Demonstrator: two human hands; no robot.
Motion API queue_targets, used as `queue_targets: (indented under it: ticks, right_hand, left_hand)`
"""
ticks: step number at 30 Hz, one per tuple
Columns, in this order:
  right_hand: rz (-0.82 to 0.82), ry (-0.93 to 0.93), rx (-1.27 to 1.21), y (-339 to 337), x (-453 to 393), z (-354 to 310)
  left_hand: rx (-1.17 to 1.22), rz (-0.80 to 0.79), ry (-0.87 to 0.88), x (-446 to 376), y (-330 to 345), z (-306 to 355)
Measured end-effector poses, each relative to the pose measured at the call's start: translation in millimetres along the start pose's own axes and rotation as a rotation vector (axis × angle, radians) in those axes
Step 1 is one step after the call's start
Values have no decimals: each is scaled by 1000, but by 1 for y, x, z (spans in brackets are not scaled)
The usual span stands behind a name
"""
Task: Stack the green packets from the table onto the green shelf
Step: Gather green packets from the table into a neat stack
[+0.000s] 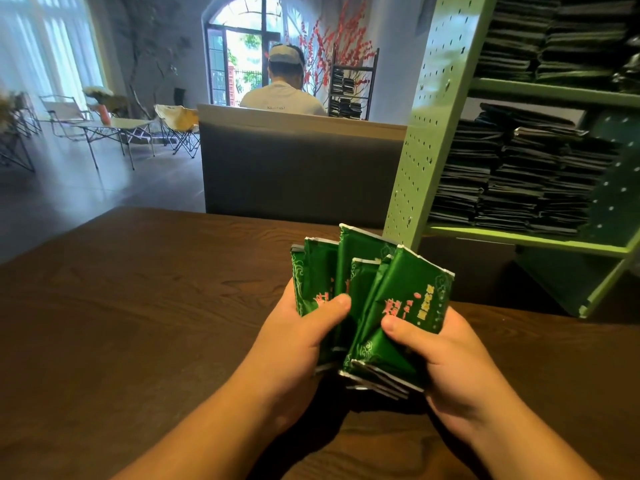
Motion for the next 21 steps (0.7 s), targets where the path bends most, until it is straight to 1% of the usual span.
queue_targets:
  ticks: [2,4,7,9,12,15,17,19,21]
  right_hand:
    - [34,-17,17,-4,-2,0]
    - [109,-50,42,-10,-3,-1]
    - [226,-170,253,-19,-3,-8]
    - [210,-230,391,-16,0,-14]
    - [104,-223,424,-7,4,-15]
    - [1,-152,314,1,4,-9]
    - [-83,-50,118,4,4,-2]
    - [-189,72,-85,9,5,5]
    - [-242,172,-226,12,6,9]
  left_hand:
    - [-5,26,17,0,-2,2]
    - [-43,56,55,0,-3,6]
    - [-146,108,123,2,-3,11]
    - [-190,131,143,3,-3,12]
    - [-206,139,146,4,-3,12]
    - [-139,133,99,3,-2,10]
    - [-92,112,61,3,-3,5]
    - [-44,32,-27,4,1,-1]
    - [27,-72,-157,6,7,-12]
Point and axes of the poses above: each hand's wrist, its own x-axis away from the middle knuckle, its own y-axis out of the palm, z = x × y, the point moved 6 cm from there along -x, towards the middle knuckle, and after that the axes turned 6 degrees about -x, right-handed, at the moved point
